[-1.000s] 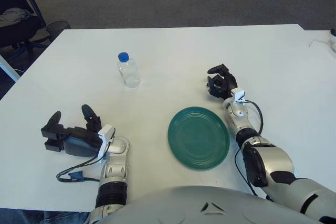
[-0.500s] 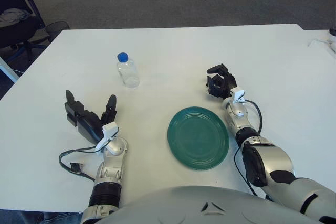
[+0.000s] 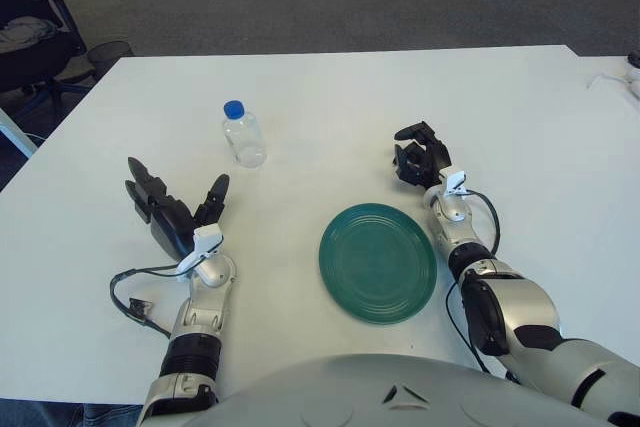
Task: Put the bottle into the plate.
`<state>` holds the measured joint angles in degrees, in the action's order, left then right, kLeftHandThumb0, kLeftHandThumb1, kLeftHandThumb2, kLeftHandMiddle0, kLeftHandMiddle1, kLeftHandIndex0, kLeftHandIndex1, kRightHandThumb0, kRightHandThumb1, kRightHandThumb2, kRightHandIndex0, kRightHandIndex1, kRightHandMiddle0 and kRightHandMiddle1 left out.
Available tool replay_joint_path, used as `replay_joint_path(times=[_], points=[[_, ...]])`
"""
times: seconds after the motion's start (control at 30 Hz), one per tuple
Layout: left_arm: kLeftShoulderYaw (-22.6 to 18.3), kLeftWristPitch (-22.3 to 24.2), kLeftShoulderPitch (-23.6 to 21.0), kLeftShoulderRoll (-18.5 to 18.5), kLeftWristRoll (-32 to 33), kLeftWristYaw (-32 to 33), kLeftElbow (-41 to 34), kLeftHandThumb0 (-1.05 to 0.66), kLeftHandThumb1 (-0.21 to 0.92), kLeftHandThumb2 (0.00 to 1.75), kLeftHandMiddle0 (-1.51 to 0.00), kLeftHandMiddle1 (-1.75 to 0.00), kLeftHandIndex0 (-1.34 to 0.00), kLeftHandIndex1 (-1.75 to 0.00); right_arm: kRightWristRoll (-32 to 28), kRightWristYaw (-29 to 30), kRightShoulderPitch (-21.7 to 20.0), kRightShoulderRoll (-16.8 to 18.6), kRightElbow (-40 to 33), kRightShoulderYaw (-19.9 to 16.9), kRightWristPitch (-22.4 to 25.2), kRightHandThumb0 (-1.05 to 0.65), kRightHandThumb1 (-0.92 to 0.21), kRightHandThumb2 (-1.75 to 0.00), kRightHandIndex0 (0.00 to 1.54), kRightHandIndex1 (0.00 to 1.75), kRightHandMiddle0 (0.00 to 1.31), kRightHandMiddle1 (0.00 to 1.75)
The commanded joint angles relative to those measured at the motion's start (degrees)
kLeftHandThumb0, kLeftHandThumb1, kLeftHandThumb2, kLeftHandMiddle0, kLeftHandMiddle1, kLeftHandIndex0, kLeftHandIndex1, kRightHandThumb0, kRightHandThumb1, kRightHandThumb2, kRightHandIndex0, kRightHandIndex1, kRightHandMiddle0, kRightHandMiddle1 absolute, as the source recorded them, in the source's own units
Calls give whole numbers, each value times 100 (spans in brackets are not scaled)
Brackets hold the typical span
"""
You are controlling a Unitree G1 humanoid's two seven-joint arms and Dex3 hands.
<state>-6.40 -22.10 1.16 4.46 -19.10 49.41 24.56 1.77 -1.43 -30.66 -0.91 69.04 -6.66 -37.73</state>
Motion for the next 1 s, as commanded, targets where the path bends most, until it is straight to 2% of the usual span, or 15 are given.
replay_joint_path(times=[0.0,0.47,0.73,0.97], points=[[-8,-167,97,-9,115,-197,1014,-105,88,4,0,0,0,0,69,34,760,150,722,21,1050,0,-54,-96,53,165,37,153],[-49,-537,-513,58,345,-273,1689,-105,88,3,0,0,0,0,54,23,754,154,717,13,1018,0,-53,-96,53,165,38,152],[-36,-461,-946,253,522,-777,2030,-105,87,2,0,0,0,0,17,-45,755,152,726,-26,1075,0,-56,-93,51,166,37,151],[2,-612,-1225,386,485,-944,2466,-105,86,1,0,0,0,0,64,-5,761,163,717,1,1019,0,-56,-92,51,165,37,151]])
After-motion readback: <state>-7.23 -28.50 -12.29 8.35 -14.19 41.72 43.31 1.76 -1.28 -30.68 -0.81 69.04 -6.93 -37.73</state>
